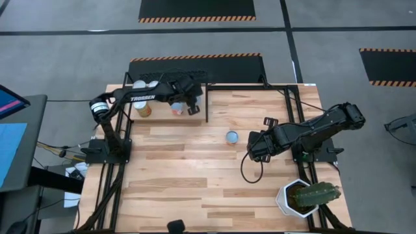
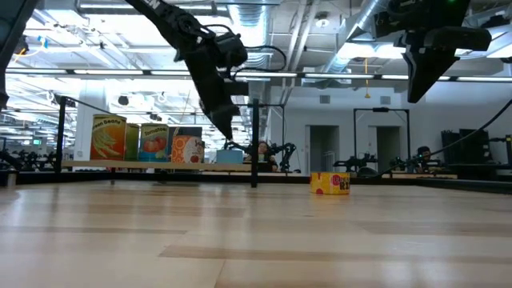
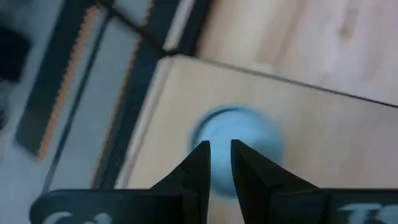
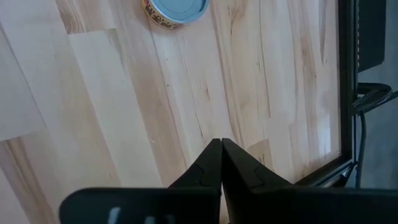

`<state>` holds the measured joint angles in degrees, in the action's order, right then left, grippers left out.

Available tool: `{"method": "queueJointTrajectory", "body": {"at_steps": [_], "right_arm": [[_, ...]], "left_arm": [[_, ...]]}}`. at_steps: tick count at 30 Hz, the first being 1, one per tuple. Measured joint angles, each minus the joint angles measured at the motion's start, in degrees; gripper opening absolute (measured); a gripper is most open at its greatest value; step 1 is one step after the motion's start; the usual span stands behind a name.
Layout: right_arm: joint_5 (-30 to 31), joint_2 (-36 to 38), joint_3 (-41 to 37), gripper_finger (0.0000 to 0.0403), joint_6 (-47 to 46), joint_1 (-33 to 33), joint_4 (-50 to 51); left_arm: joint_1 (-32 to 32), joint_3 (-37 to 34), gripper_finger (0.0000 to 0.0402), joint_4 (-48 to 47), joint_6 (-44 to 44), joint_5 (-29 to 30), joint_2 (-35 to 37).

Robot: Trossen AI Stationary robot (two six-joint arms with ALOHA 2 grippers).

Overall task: Pick and place cans onto a shelf
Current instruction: Put the canned pineapple on the shelf

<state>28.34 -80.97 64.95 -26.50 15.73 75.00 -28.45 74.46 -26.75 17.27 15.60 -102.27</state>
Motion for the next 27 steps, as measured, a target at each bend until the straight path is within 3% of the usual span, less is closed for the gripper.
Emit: {"method": "queueJointTrajectory", "body": {"at_steps": [3,7,11,16,24,27], "right_arm": [[0.0,0.0,0.0,0.0023,0.0,0.0,0.0],[0.0,0.0,0.0,0.0022,0.0,0.0,0.0],[0.0,0.0,0.0,0.0026,0.0,0.0,0.0],[0.0,0.0,0.0,0.0025,0.0,0.0,-0.3],[-0.2,0.0,0.0,0.0025,7.1,-0.1,-10.8],[0.3,0.0,0.0,0.0026,8.2,-0.8,-13.9]], "left_arm": [[0.9,0.0,0.0053,-2.7,-5.1,2.9,2.2],[3.5,0.0,0.0052,-9.3,-12.6,0.6,5.4],[6.9,0.0,0.0052,-12.4,-21.9,-10.0,8.5],[12.7,0.0,0.0052,-9.7,-25.2,-21.2,9.4],[21.8,0.0,0.0052,-11.0,-24.1,-21.4,9.4],[24.7,0.0,0.0052,-9.7,-23.8,-18.8,8.7]]}}
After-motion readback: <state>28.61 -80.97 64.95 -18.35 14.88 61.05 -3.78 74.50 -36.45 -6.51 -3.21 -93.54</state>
